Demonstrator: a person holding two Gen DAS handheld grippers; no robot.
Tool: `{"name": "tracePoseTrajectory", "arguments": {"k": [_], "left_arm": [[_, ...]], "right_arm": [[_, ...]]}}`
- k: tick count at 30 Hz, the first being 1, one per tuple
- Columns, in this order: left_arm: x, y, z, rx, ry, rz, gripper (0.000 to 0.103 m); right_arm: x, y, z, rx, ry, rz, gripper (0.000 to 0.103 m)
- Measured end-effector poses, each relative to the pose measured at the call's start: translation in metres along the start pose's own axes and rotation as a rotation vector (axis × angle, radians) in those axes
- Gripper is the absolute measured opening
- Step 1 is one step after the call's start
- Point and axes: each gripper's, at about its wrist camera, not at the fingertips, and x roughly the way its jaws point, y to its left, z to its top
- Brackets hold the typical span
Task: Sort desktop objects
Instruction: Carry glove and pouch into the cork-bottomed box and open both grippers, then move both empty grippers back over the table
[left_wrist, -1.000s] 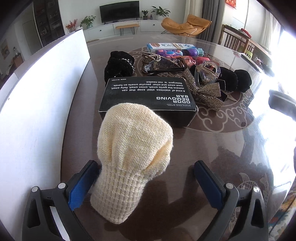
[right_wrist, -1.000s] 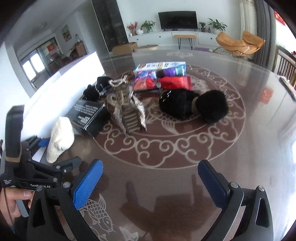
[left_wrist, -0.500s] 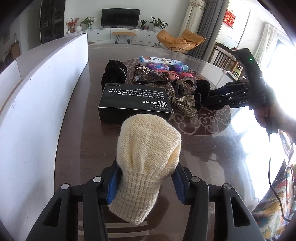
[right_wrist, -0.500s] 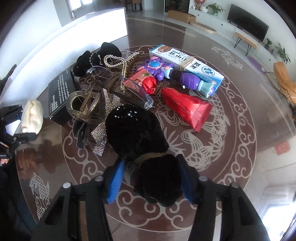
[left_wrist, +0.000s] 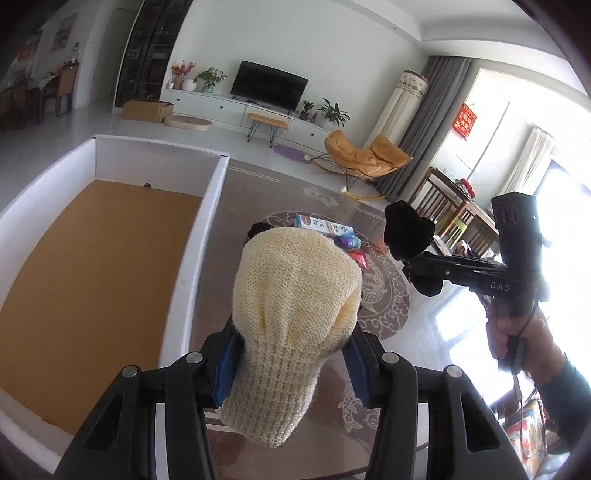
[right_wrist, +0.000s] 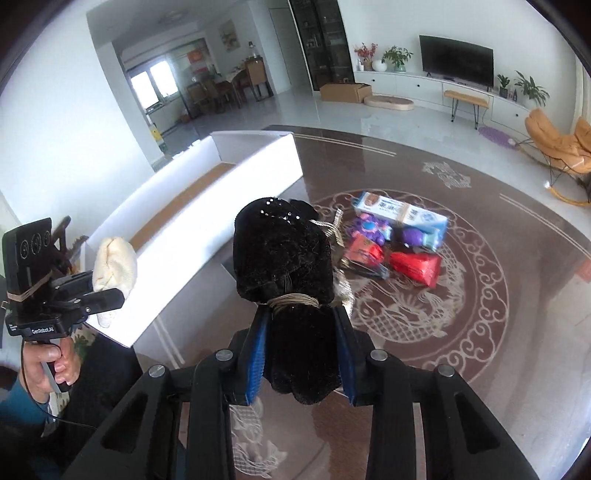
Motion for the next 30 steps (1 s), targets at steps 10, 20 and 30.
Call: {"name": "tracePoseTrajectory", "arguments": {"k": [10, 20, 30], "left_arm": [[-0.016, 0.157, 0.026, -0.177, 0.120, 0.341, 0.050], [0.000, 0.174, -0.004, -0.203, 0.152, 0.427, 0.075], [-0.017, -0.025, -0.001, 0.067, -0.074, 0.091, 0.100]], "right_arm": [[0.127, 0.192, 0.092, -0.082, 0.012, 0.280, 0.035], [0.202, 0.238, 0.084, -0.075, 0.116, 0.195, 0.069], [0.087, 0.135, 0.029, -0.080, -0.213, -0.045, 0.098]]}}
